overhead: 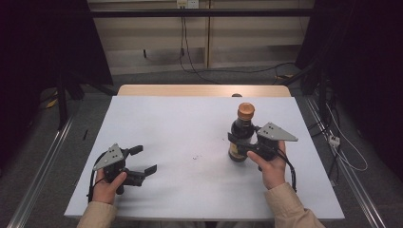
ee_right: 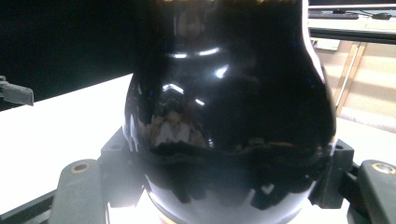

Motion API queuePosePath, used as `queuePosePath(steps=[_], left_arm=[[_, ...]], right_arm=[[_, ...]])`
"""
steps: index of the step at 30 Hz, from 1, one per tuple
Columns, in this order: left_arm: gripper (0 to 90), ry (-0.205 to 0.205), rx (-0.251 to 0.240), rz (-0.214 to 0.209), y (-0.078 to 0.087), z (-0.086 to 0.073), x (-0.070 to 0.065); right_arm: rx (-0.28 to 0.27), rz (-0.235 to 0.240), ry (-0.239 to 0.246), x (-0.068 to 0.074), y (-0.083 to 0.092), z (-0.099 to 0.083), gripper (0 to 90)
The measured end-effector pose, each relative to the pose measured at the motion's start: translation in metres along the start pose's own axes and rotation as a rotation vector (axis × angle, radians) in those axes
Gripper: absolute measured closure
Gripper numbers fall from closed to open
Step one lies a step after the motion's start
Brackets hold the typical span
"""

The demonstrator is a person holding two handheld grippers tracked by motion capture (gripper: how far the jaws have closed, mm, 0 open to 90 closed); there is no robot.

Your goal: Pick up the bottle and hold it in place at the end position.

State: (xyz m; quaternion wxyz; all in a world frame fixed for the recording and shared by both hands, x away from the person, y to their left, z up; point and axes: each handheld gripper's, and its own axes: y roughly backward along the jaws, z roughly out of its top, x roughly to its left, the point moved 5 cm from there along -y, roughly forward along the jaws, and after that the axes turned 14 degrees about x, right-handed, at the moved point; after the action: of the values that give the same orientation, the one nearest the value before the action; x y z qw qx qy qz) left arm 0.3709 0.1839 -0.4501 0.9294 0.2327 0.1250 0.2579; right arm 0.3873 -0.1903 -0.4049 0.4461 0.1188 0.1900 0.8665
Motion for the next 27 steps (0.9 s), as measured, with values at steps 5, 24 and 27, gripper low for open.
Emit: queuePosePath(steps=[5, 24, 27], left_arm=[[4.8, -0.001, 0.0, 0.0, 0.0, 0.0, 0.0], [4.7, 0.006, -0.01, 0.006, 0.004, -0.001, 0.001], [4.7, 0.009, -0.008, 0.003, 0.004, -0.001, 0.001]], right_arm=[[-0.005, 0.01, -0.001, 0.002, -0.005, 0.003, 27.4], [0.019, 0.022, 0.013, 0.012, -0.025, 0.011, 26.7], [0.016, 0.026, 0.002, 0.012, -0.026, 0.013, 26.7]])
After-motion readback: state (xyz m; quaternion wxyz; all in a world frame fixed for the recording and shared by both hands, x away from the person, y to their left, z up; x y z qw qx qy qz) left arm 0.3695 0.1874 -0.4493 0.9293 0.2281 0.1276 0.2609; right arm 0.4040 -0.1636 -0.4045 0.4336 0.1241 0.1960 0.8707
